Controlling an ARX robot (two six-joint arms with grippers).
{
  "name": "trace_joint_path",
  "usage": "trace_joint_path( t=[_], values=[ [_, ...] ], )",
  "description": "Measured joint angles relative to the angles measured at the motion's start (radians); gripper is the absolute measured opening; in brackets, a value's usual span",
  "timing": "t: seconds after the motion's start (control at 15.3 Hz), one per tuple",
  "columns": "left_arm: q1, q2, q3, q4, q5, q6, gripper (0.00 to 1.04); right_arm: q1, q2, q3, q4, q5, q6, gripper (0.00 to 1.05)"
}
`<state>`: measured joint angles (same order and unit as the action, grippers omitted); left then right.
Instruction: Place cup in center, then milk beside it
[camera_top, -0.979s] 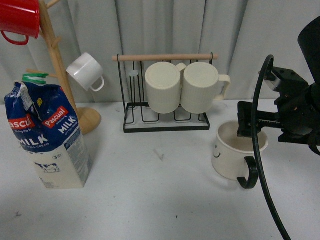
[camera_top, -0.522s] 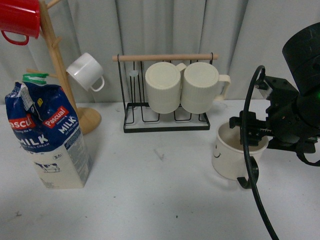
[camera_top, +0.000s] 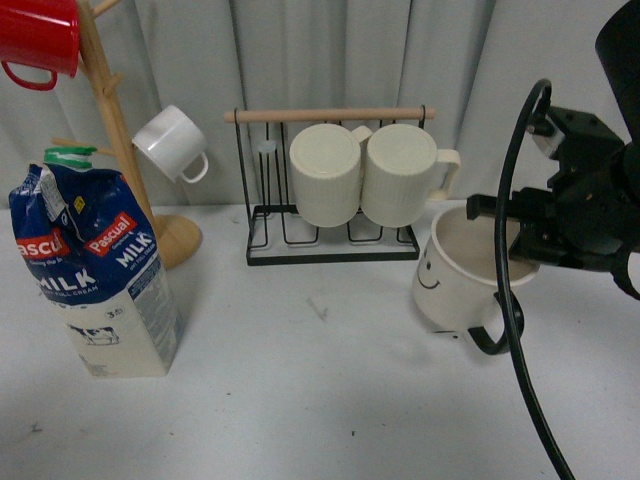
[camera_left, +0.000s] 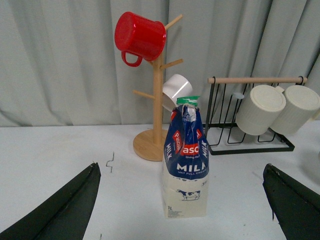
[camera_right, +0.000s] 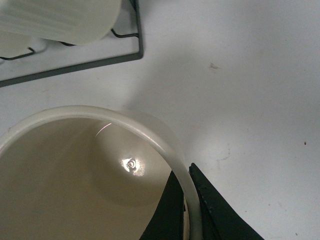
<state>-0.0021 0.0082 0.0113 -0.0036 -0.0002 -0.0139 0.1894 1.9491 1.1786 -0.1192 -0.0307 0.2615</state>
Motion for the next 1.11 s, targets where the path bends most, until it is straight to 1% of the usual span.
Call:
trace_joint_path(
  t=[0.2,0.46,0.78,0.91,1.11],
  values=[
    [0.000,0.000,0.000,0.000,0.000,0.000,0.98,0.066,-0.044,-0.006,-0.013,0.012,0.018,0.03],
    [0.000,0.000,0.000,0.000,0.000,0.000,0.98,0.171,0.002,0.009,-0.049,0.069,0.088,0.03],
    [0.000,0.000,0.000,0.000,0.000,0.000,0.98,0.213,0.127,0.188,-0.146,0.114,0.164,0.03],
    [0.000,0.000,0.000,0.000,0.000,0.000,0.98,0.237,0.153,0.211,-0.181,0.121,0.172,0.03],
    [0.000,0.000,0.000,0.000,0.000,0.000,0.98,0.237,0.186,0.254,-0.195,0.121,0.172,0.03]
  ],
)
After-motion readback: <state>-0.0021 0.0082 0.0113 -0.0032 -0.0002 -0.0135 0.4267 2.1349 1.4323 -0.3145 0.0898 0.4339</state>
